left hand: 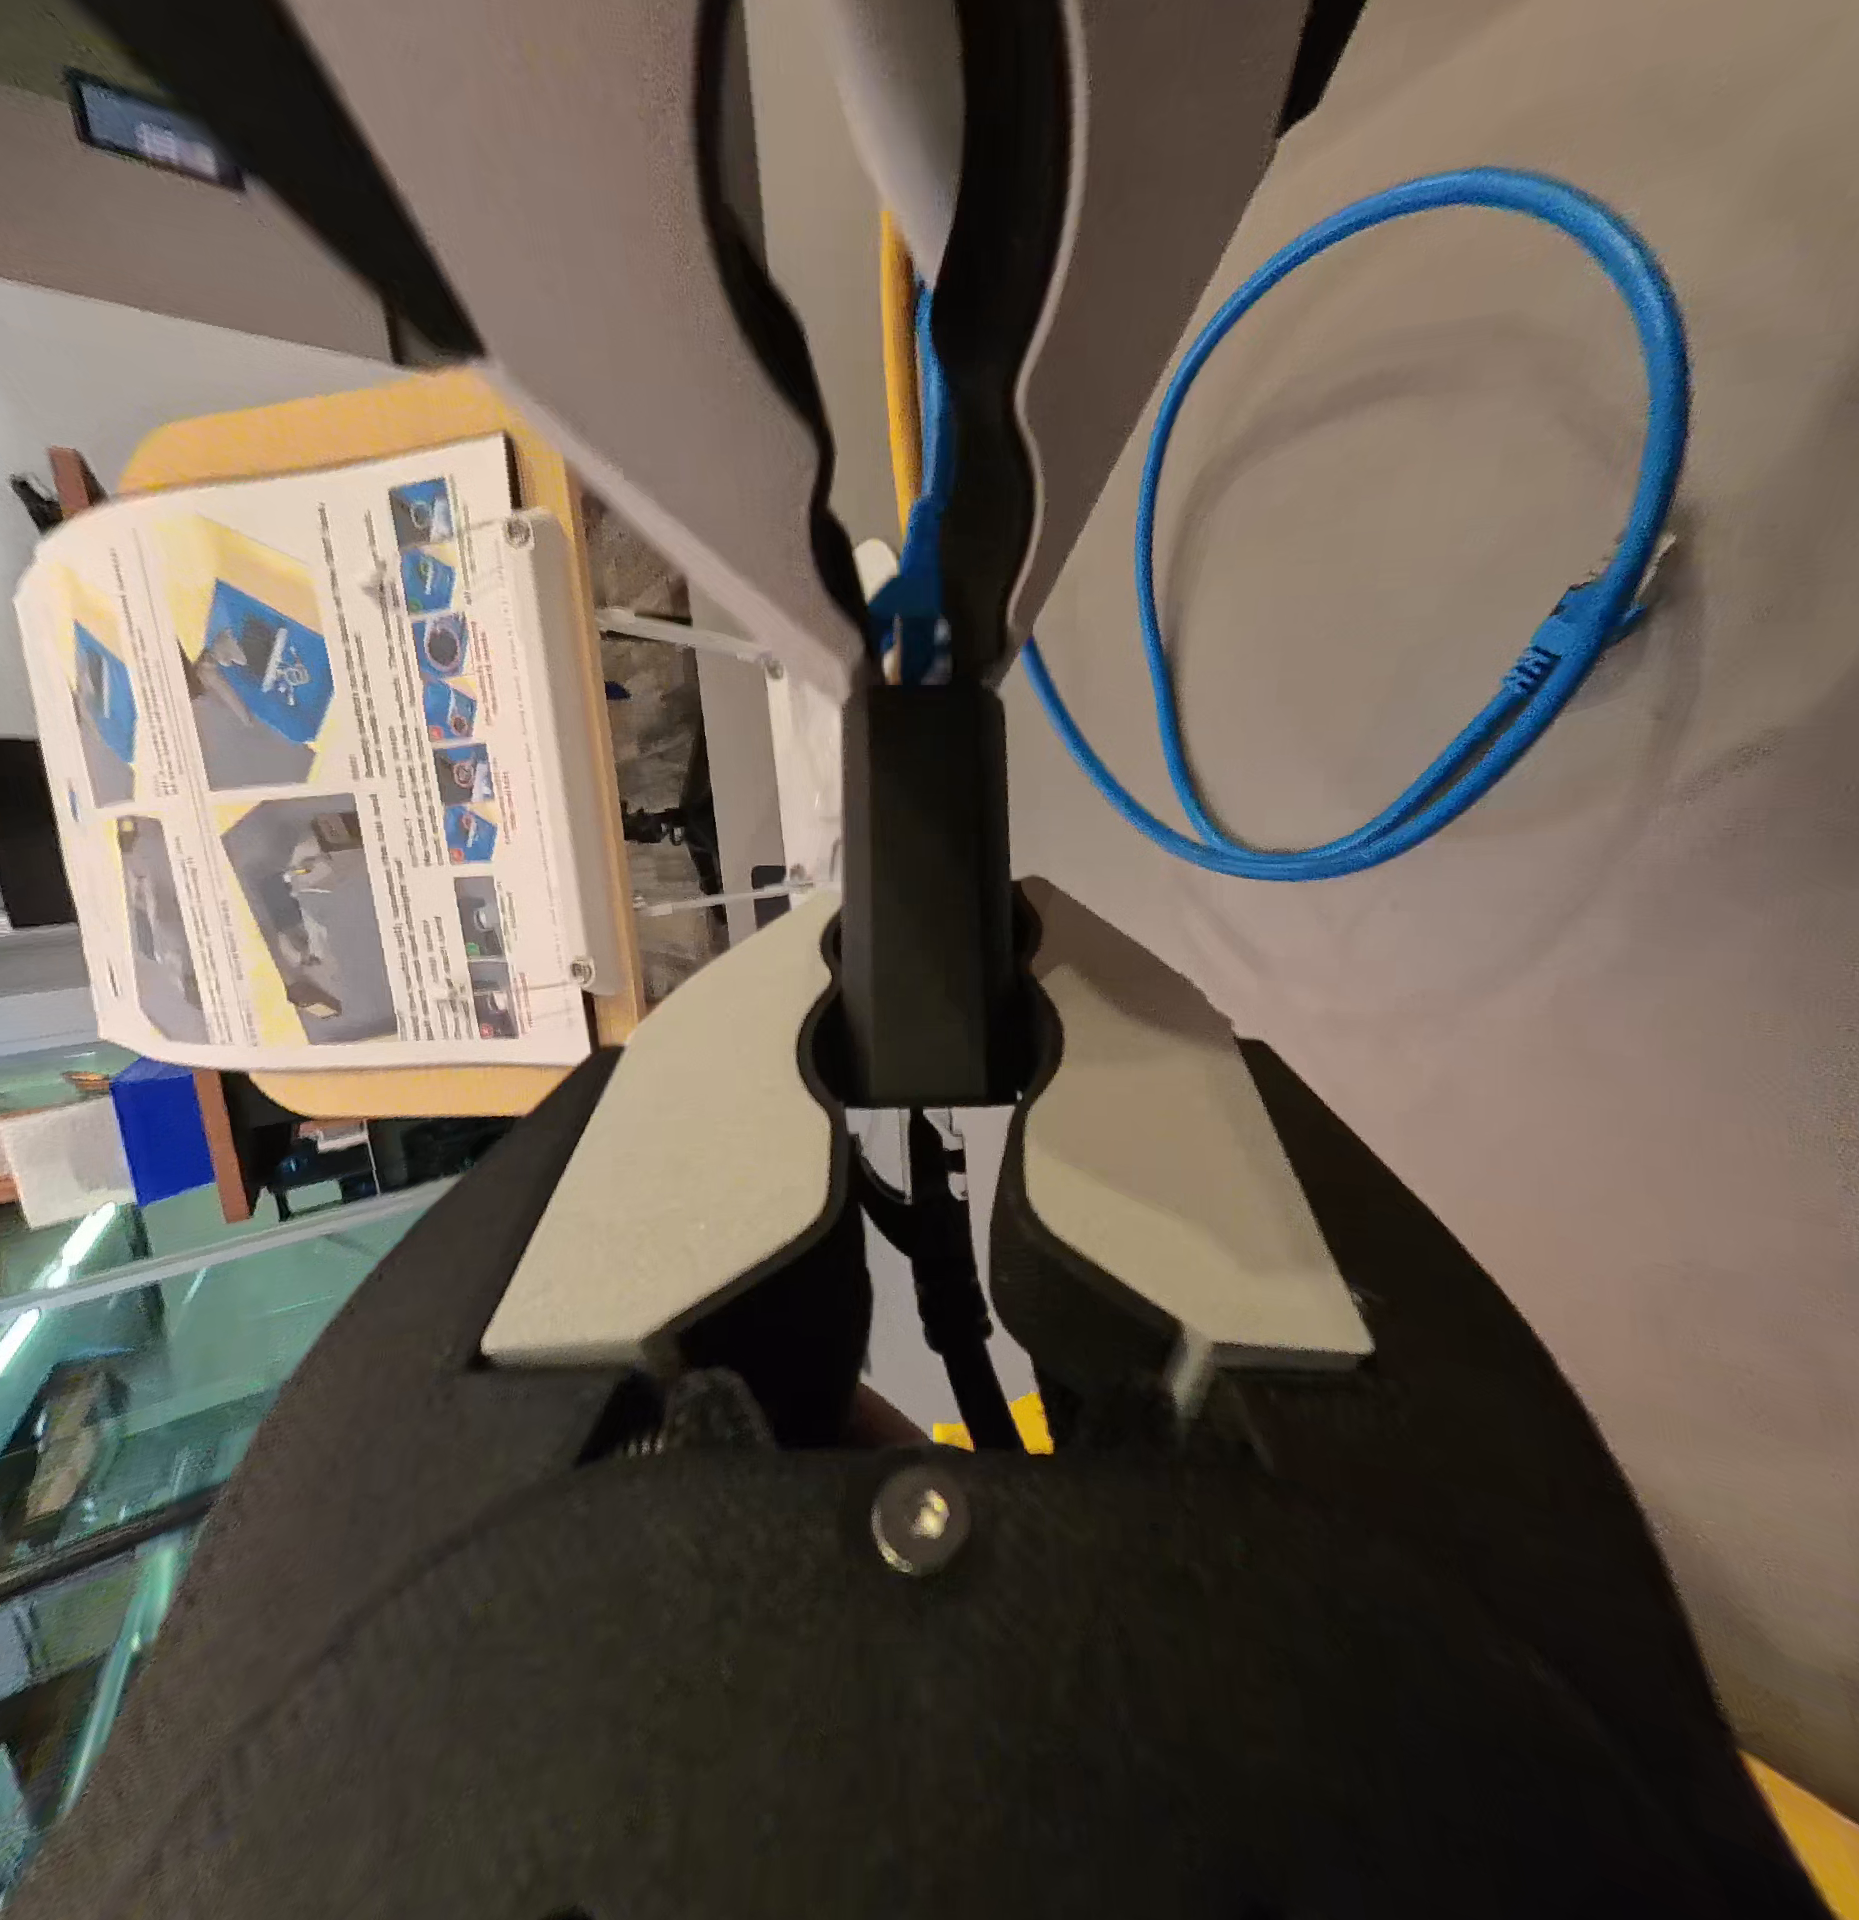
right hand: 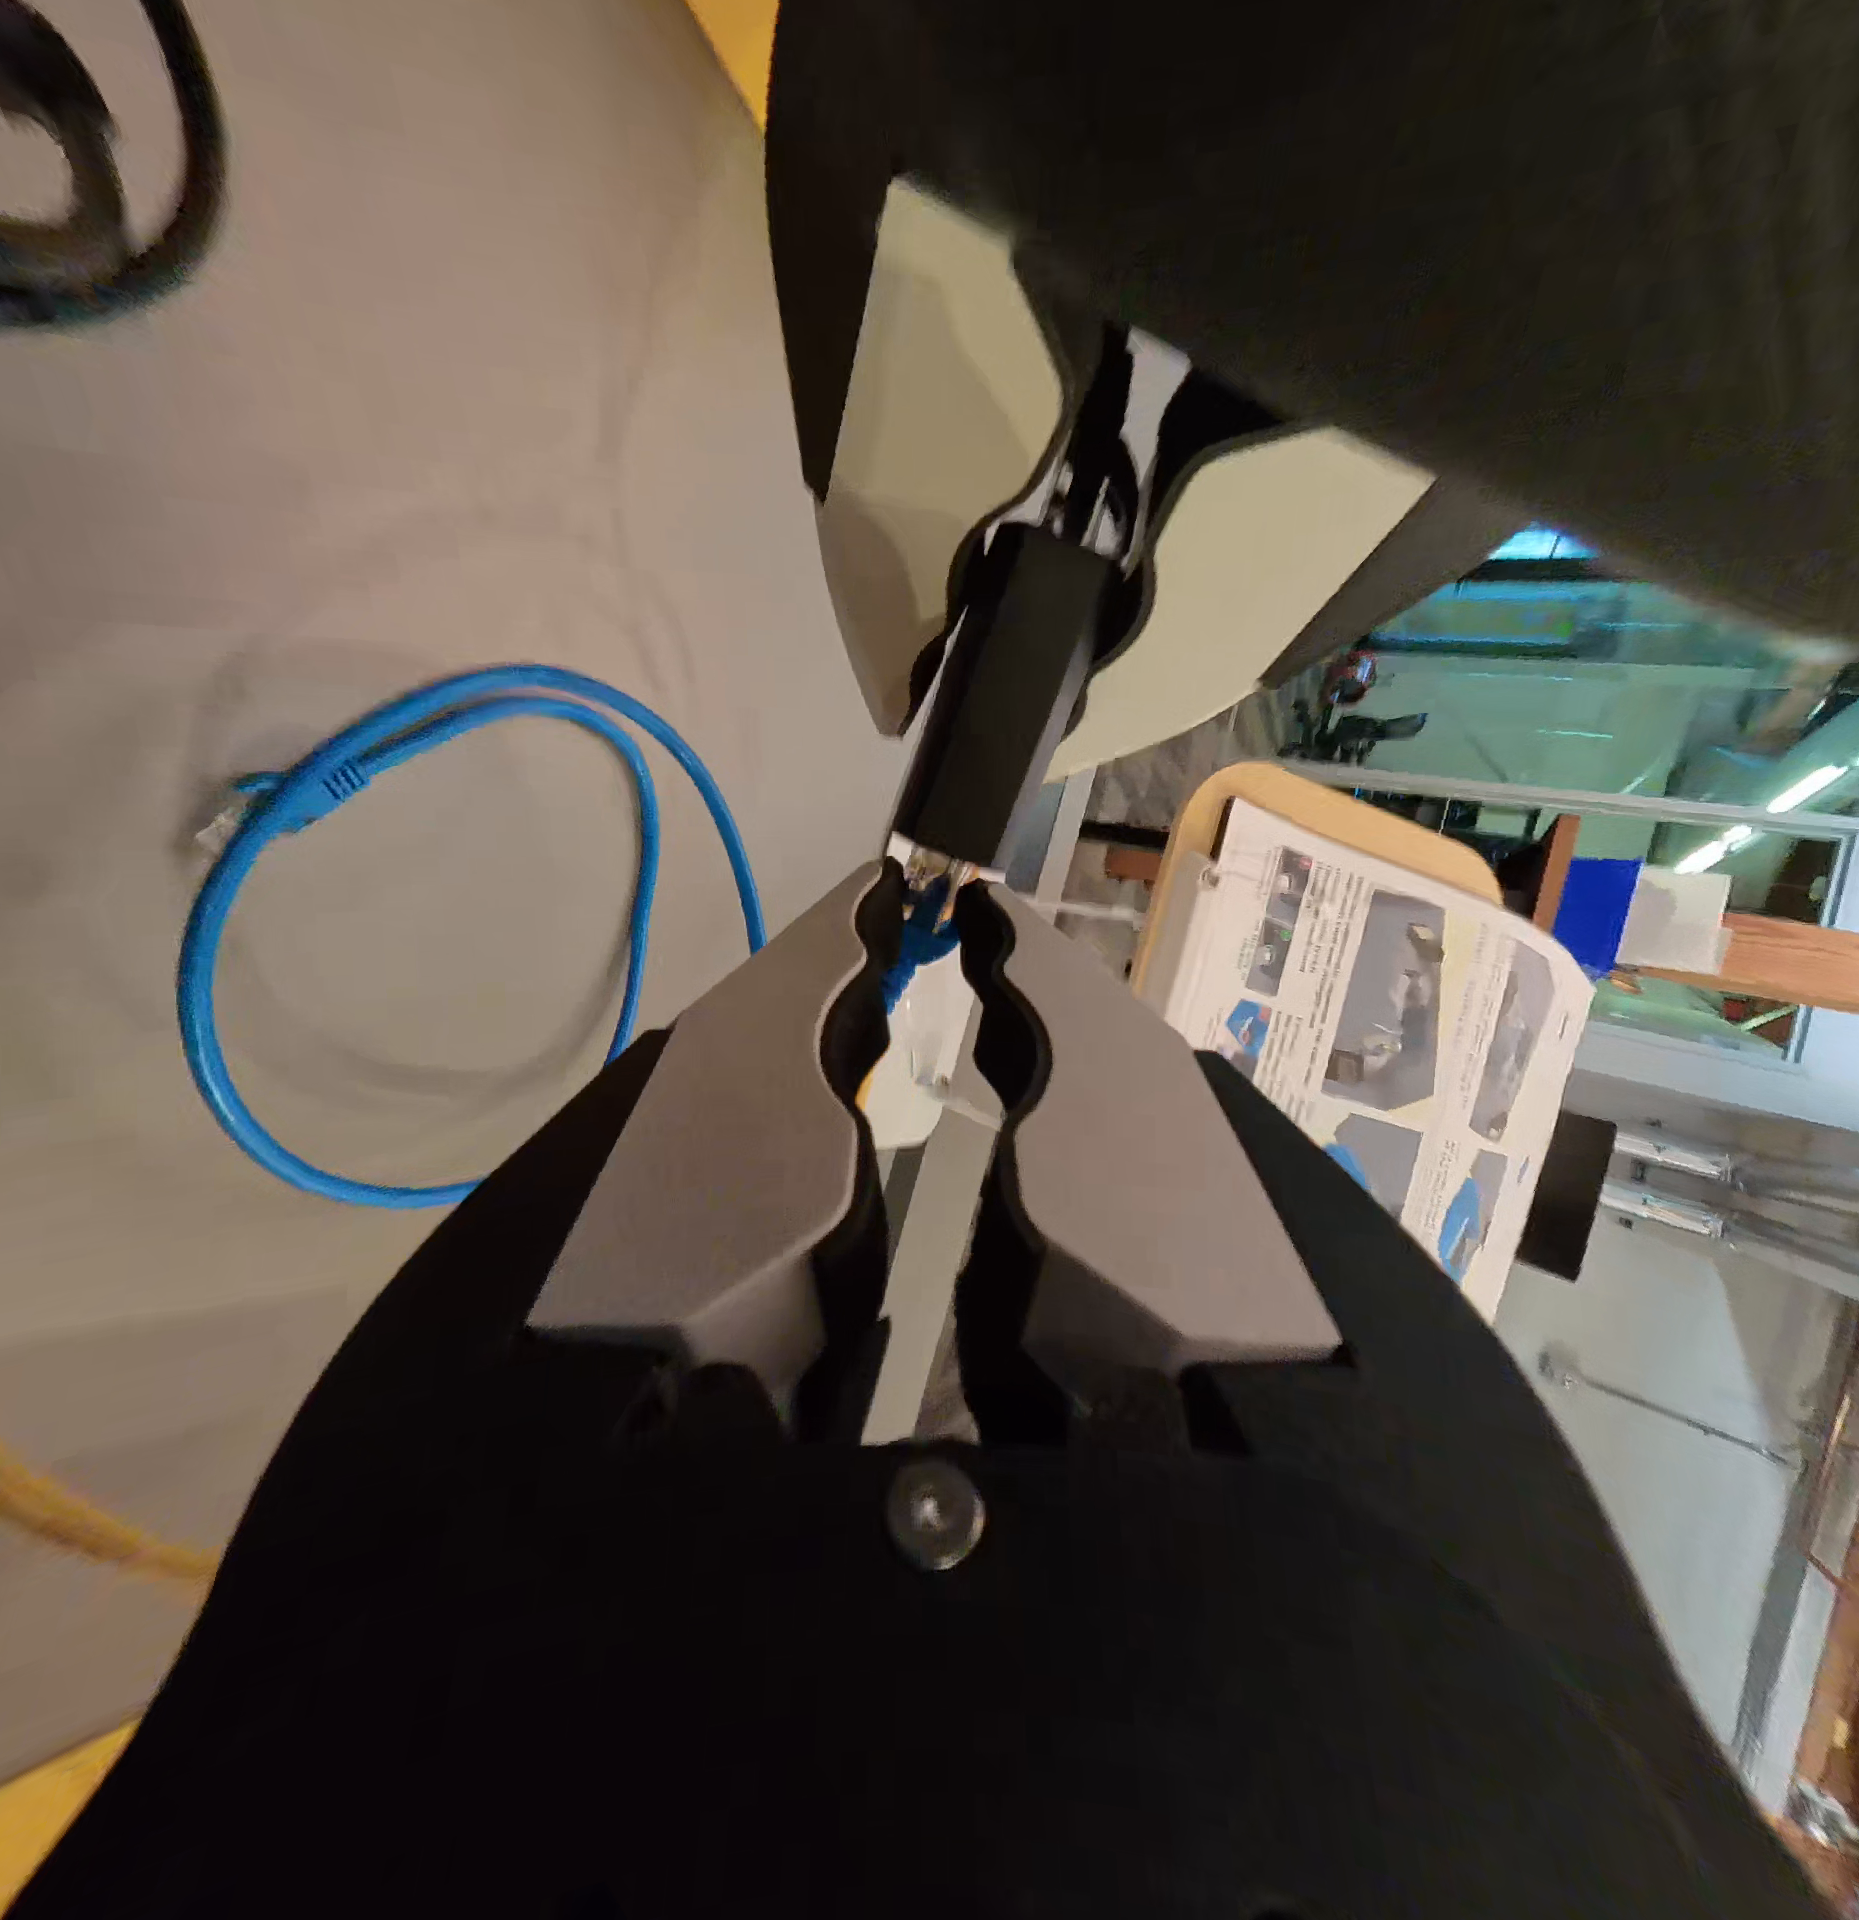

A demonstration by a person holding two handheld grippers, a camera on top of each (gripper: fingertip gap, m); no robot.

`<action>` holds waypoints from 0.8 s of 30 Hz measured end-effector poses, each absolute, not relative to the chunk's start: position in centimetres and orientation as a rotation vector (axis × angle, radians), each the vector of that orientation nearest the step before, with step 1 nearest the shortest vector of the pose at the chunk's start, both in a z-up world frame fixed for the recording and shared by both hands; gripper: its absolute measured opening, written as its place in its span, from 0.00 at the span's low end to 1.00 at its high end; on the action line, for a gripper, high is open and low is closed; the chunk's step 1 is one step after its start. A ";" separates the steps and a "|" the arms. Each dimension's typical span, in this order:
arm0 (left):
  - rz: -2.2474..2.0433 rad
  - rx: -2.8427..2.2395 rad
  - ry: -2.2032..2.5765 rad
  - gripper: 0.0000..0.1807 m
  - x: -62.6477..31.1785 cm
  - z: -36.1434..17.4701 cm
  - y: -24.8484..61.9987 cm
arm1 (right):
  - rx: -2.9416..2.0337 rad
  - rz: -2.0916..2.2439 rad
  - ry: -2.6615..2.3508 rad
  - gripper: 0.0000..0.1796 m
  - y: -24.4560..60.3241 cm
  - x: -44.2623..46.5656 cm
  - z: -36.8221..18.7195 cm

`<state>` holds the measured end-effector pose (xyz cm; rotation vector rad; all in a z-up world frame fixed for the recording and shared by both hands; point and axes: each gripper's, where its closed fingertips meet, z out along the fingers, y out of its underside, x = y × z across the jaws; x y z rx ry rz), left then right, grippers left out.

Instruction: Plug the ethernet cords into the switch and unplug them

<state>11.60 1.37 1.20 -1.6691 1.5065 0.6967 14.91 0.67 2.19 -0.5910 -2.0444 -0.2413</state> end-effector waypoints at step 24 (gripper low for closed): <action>0.636 -1.727 0.909 0.14 1.9 9.0 0.9 | -1.383 -0.133 -1.563 0.05 11.2 33.0 10.4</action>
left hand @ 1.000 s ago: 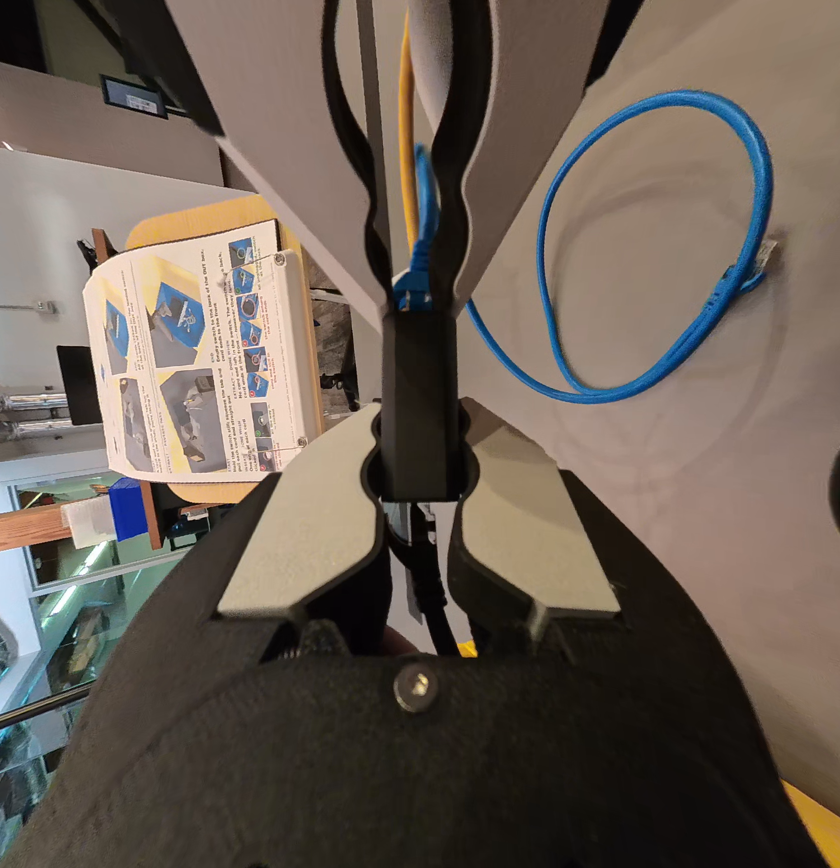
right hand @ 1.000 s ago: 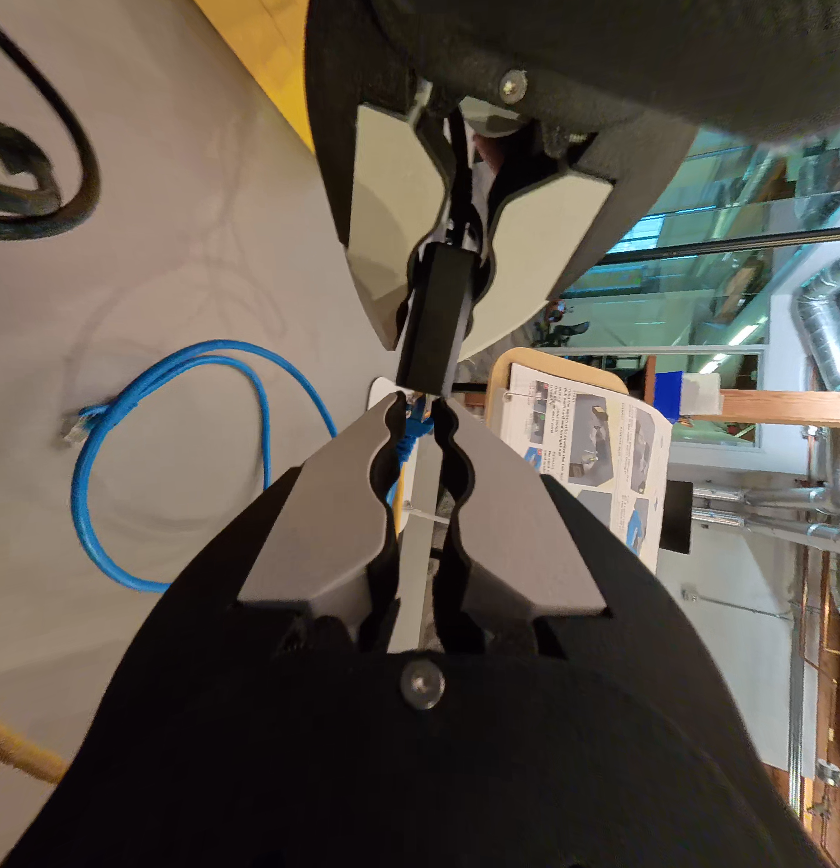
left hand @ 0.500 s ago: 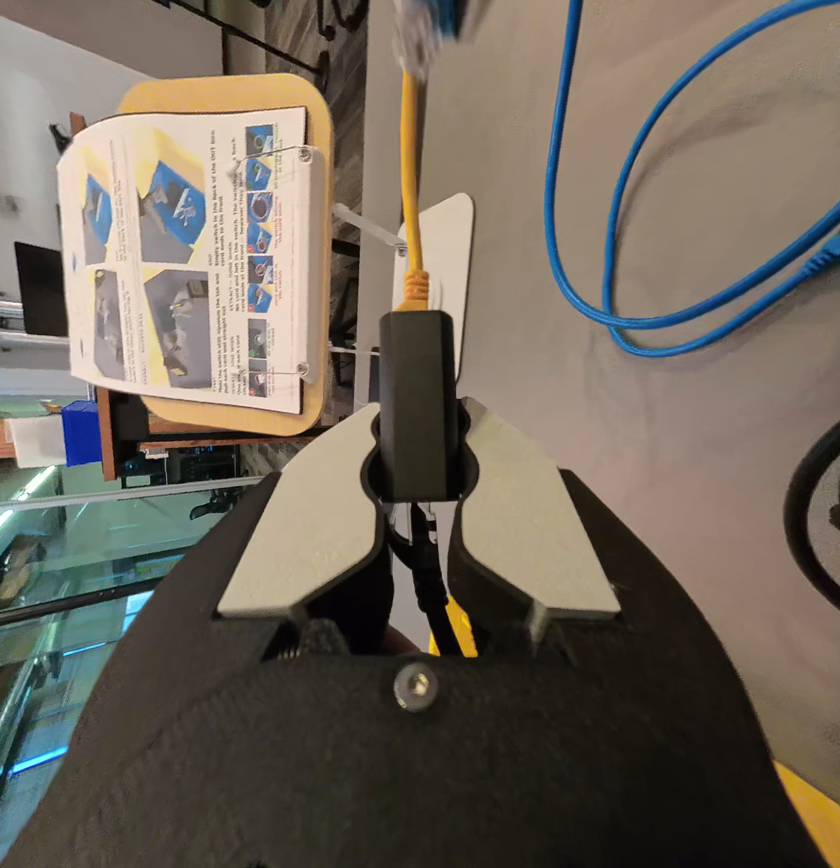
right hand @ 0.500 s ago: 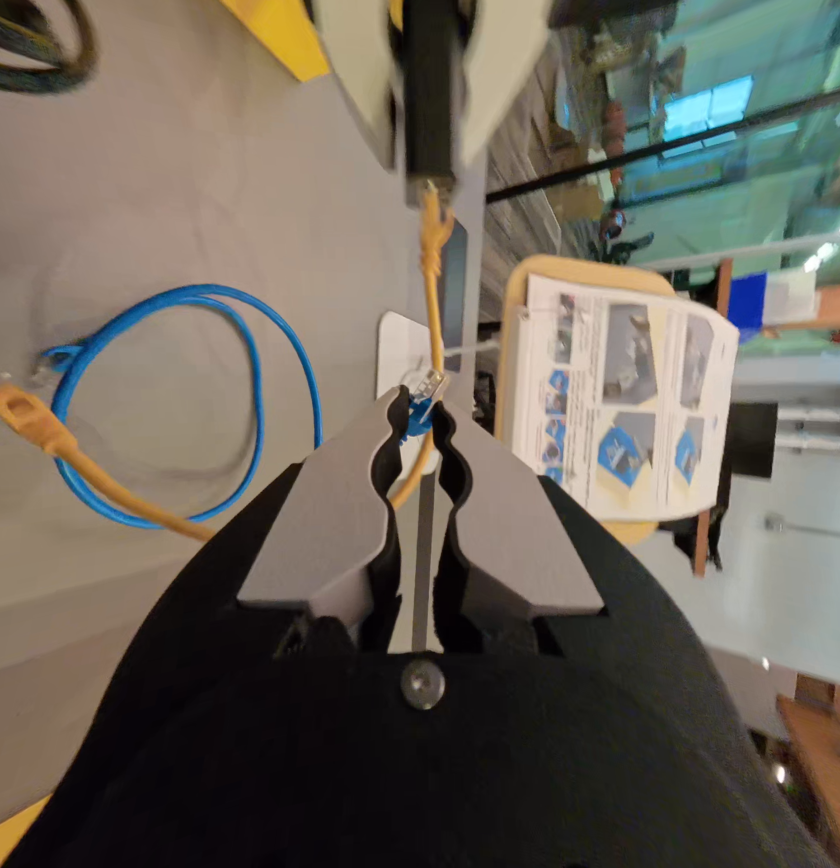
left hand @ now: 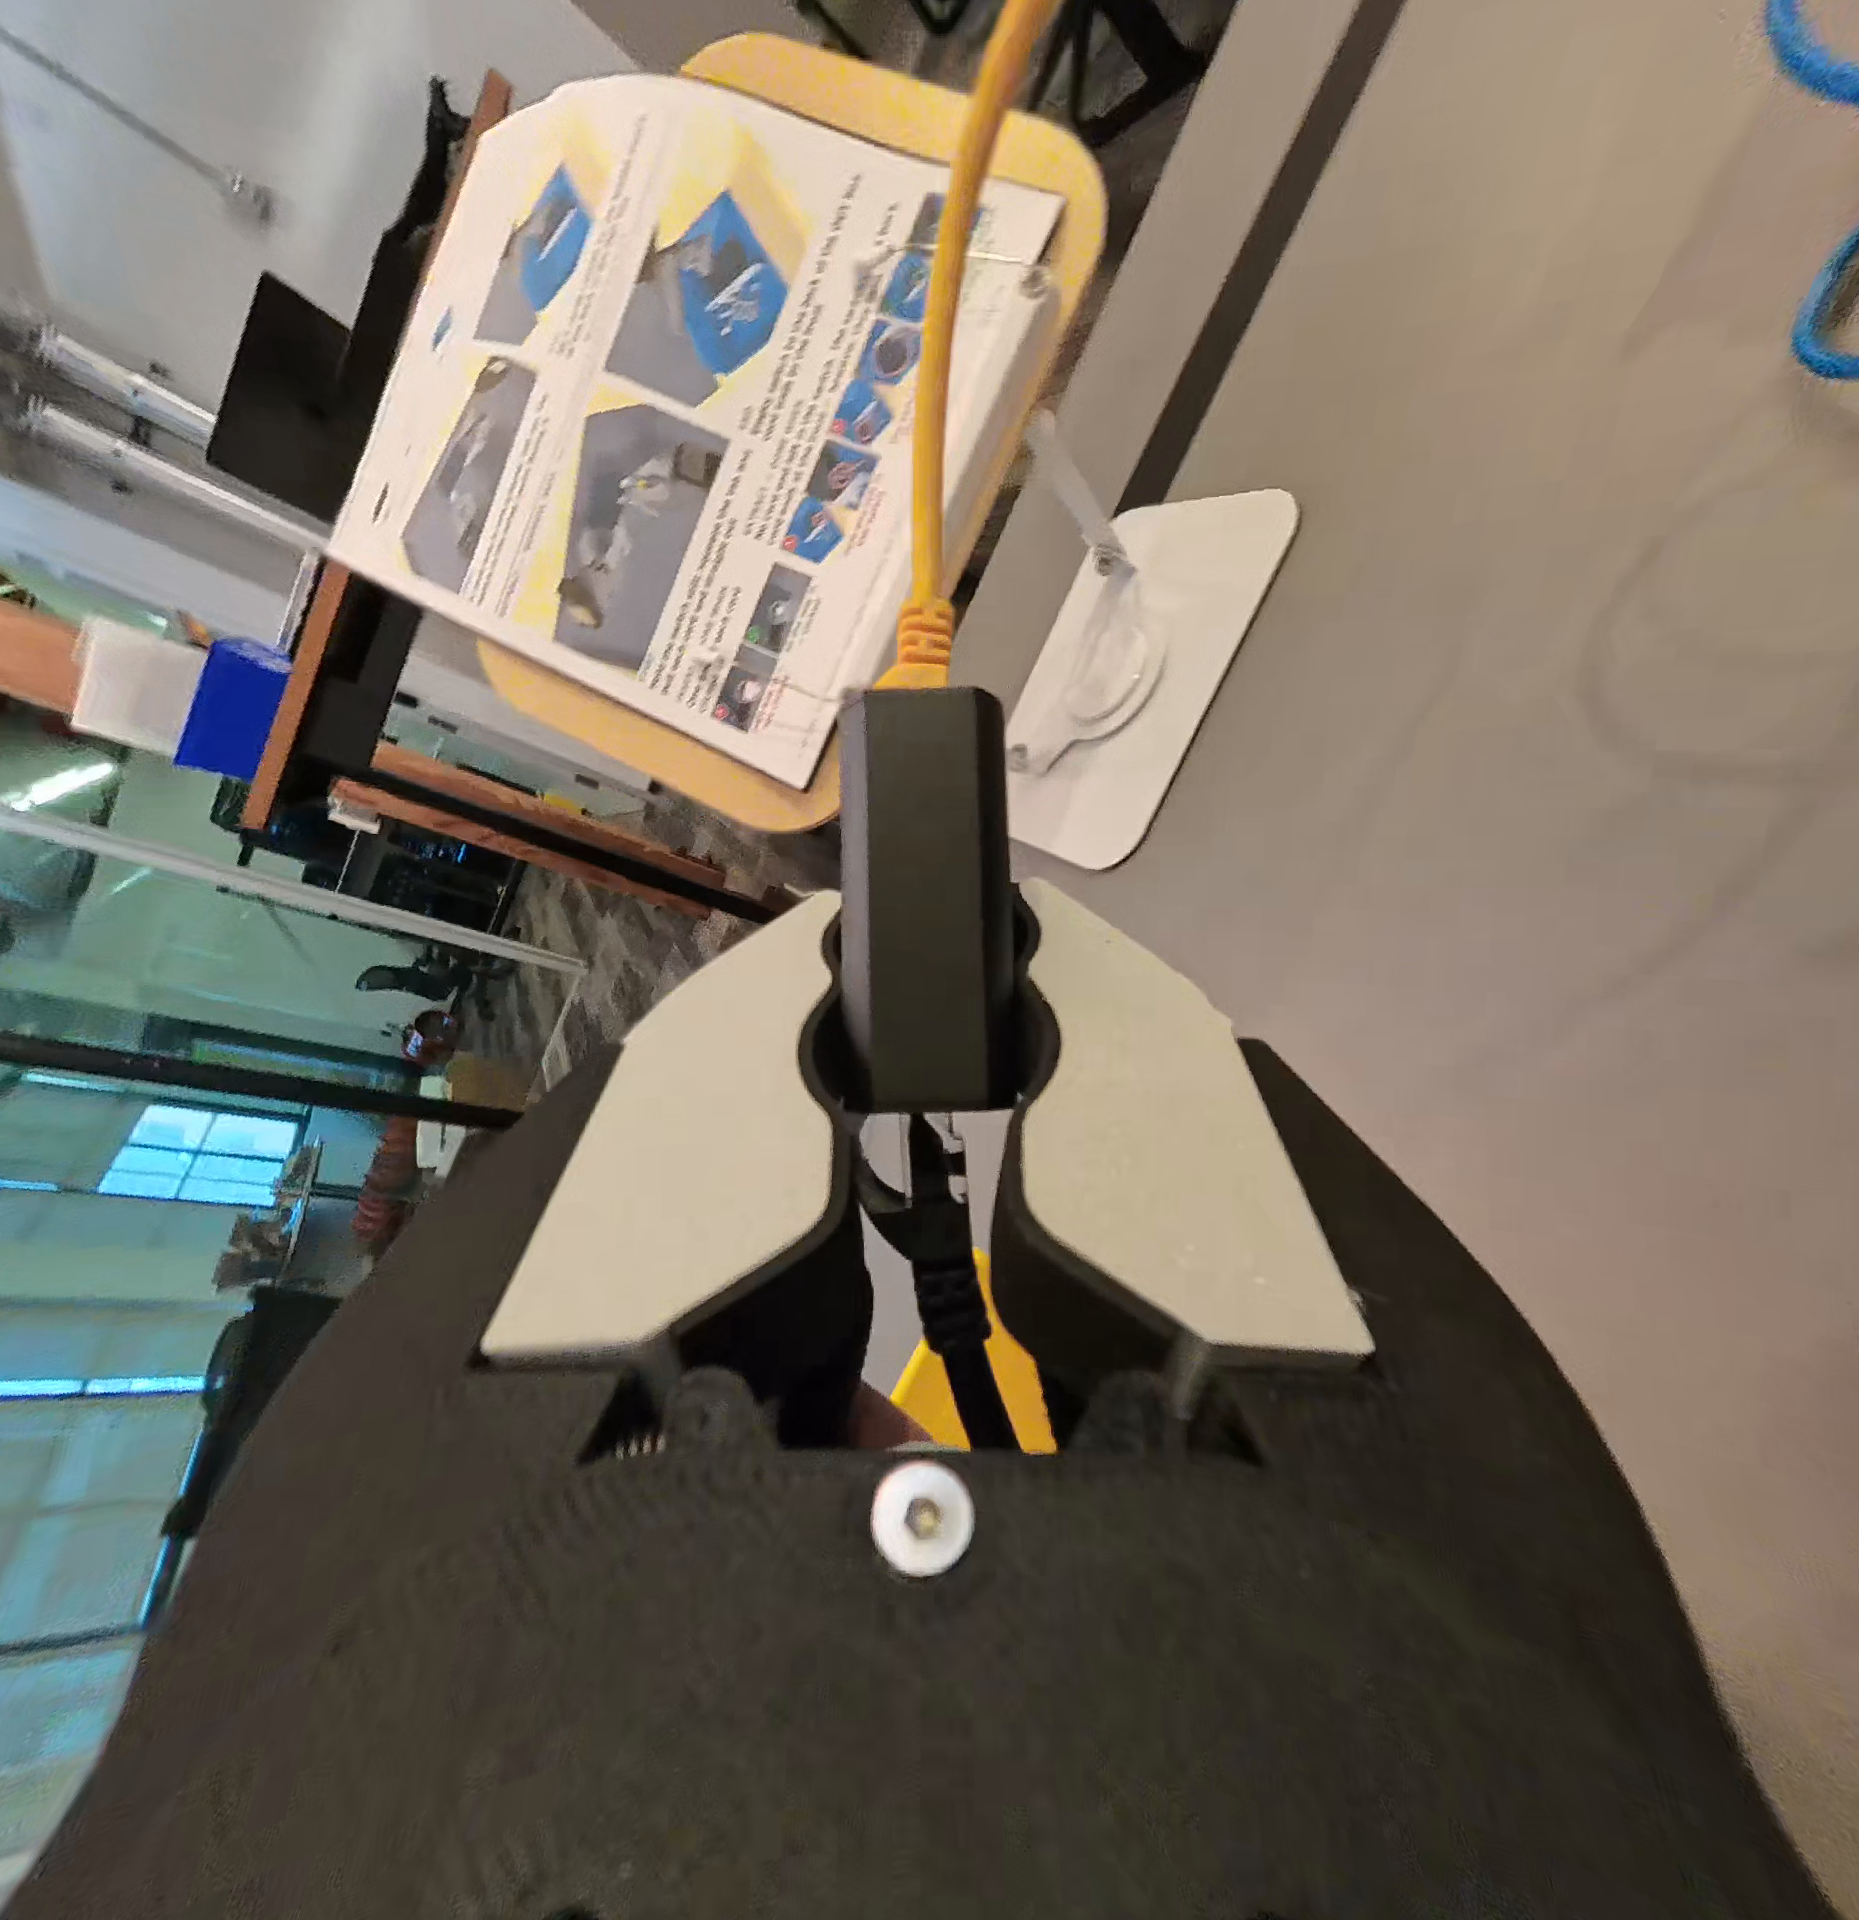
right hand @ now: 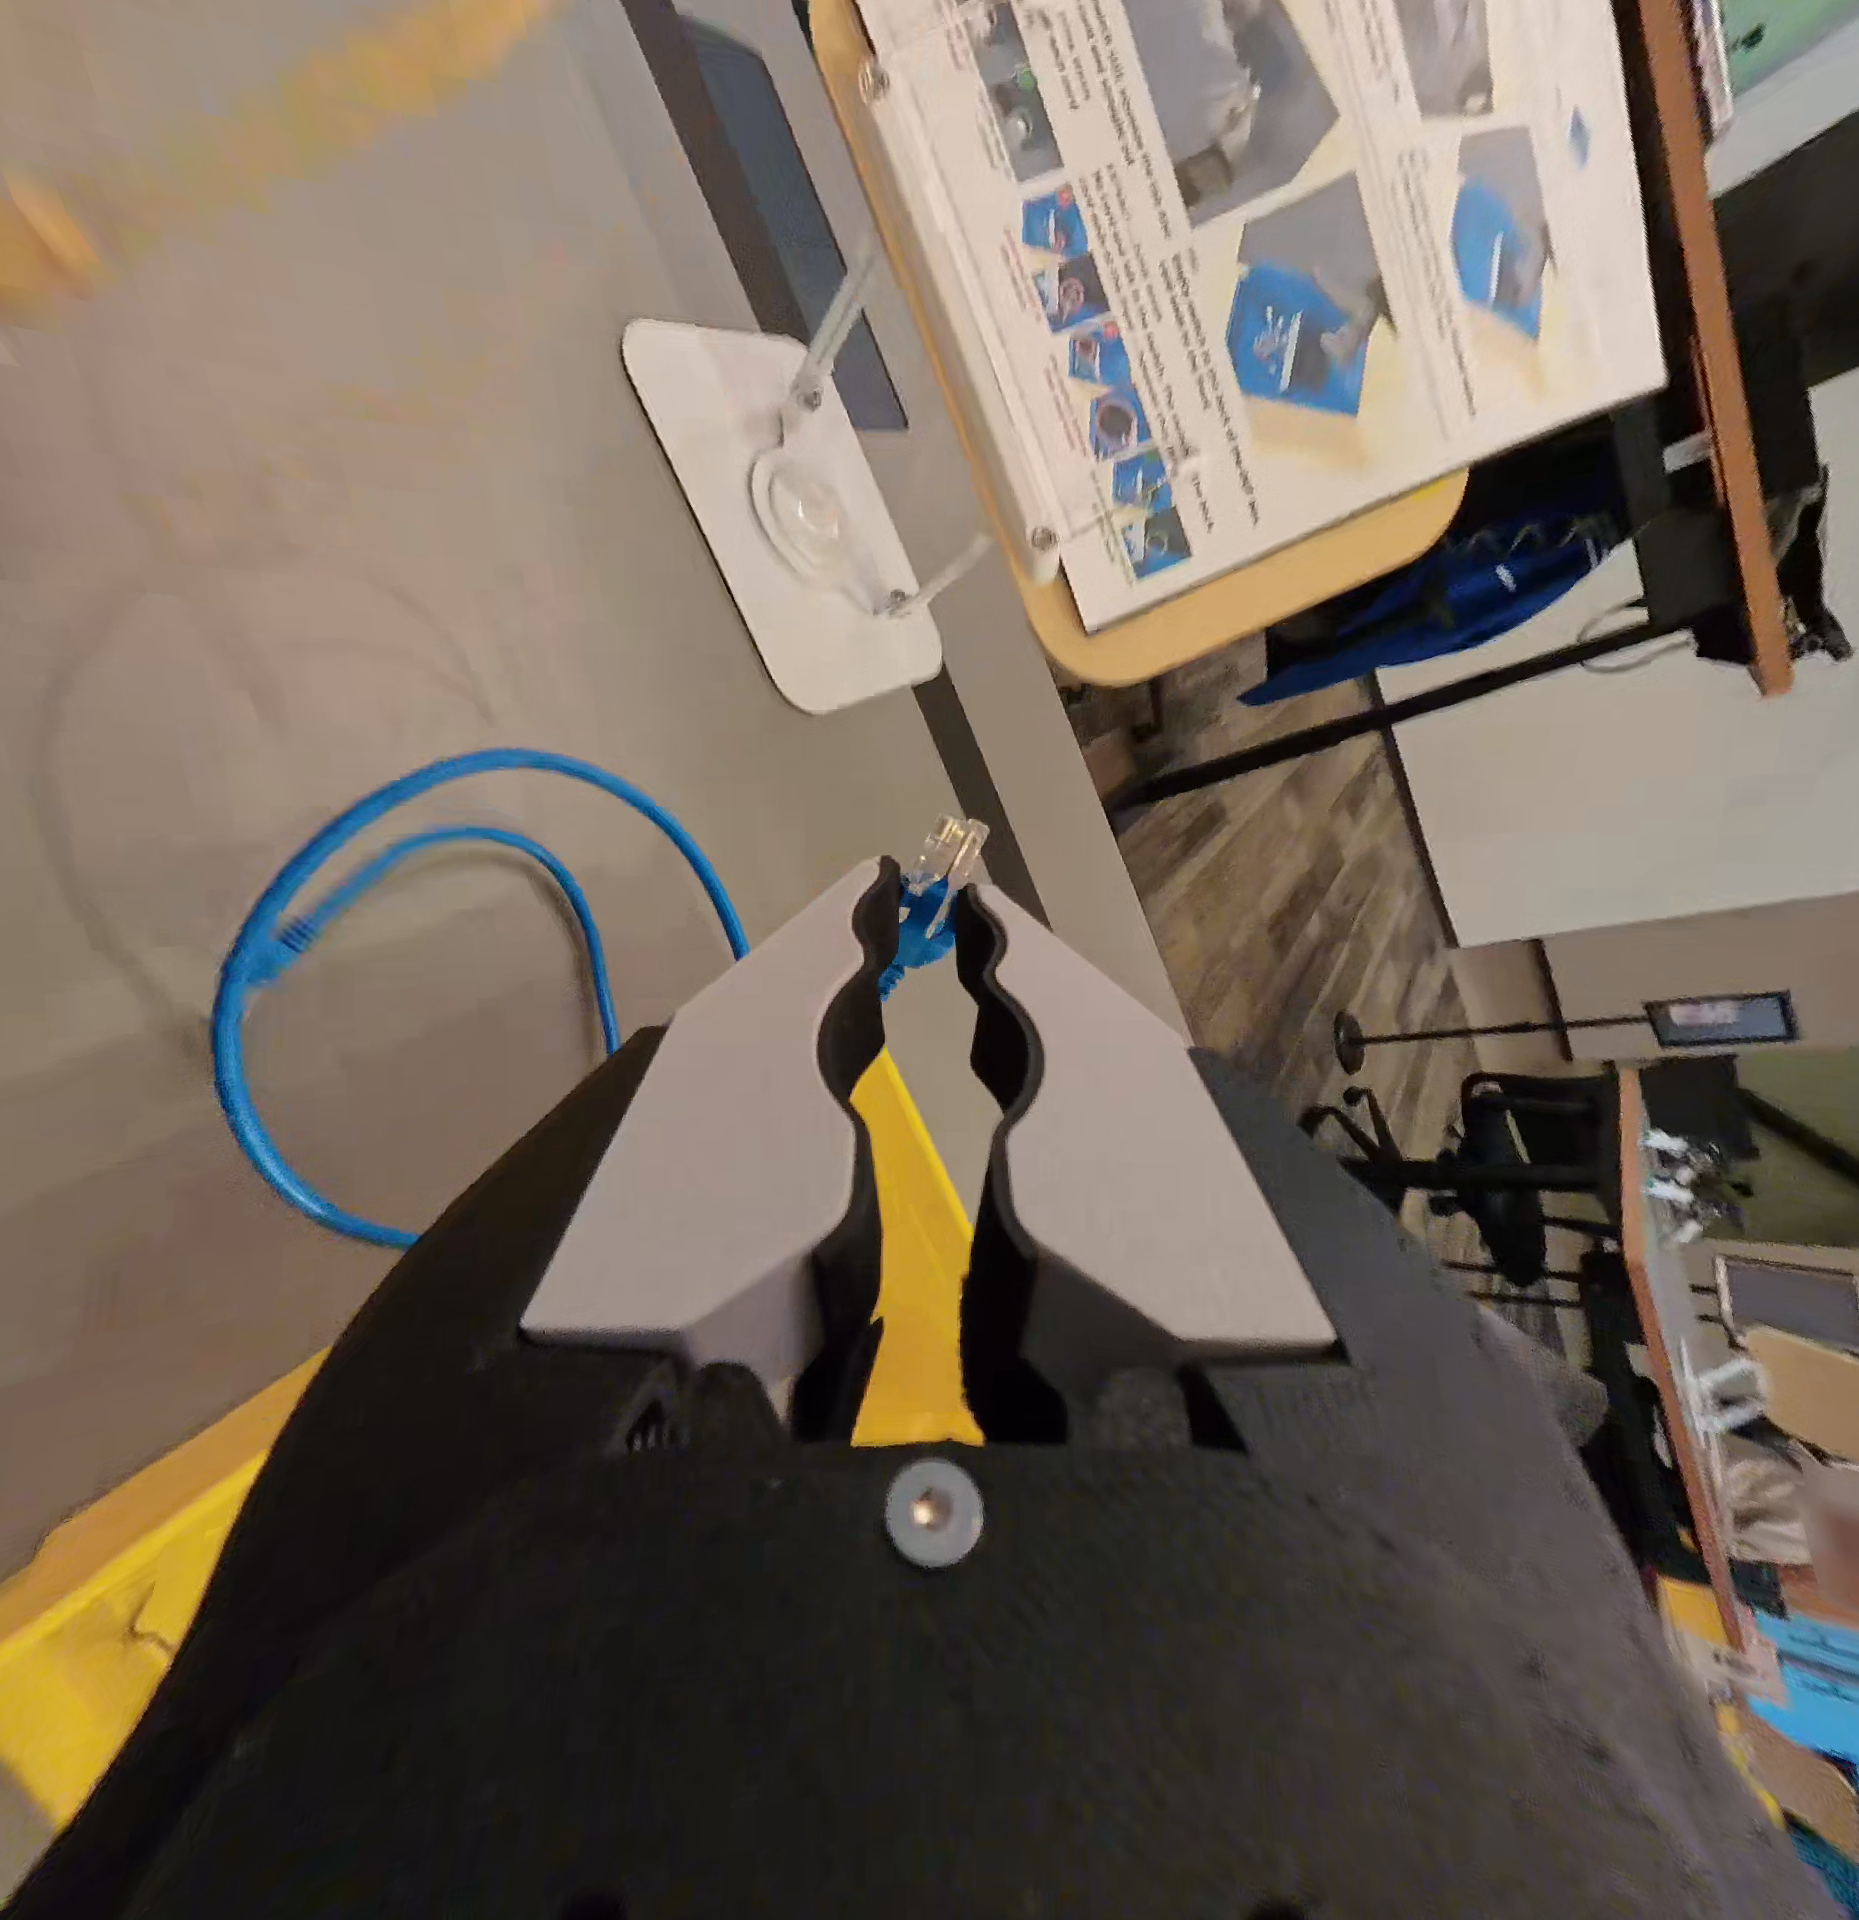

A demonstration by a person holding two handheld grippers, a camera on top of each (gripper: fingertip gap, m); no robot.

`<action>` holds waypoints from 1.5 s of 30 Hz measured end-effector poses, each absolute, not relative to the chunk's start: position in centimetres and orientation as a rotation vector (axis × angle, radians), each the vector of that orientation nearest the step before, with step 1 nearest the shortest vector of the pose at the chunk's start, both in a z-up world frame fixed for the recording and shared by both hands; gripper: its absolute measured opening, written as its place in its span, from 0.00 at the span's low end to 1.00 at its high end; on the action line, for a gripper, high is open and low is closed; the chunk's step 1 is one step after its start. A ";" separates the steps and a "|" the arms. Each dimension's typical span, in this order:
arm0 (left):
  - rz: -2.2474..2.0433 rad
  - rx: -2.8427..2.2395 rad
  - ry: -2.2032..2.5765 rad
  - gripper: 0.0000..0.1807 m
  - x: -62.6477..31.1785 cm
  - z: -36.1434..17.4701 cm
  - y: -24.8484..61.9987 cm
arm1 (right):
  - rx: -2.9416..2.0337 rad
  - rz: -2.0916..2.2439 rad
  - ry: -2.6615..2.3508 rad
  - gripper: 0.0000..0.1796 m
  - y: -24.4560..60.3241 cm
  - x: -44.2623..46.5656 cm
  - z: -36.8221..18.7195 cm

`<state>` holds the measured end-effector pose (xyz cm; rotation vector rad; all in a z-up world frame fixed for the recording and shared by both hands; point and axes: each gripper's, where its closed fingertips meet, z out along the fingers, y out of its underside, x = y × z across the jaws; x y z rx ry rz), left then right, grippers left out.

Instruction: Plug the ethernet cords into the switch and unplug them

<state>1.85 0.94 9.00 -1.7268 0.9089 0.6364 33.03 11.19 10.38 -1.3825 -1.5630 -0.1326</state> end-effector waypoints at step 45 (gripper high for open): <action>0.676 -1.762 0.930 0.13 1.4 6.5 -0.8 | -1.972 -0.165 -1.170 0.06 9.2 50.3 -2.2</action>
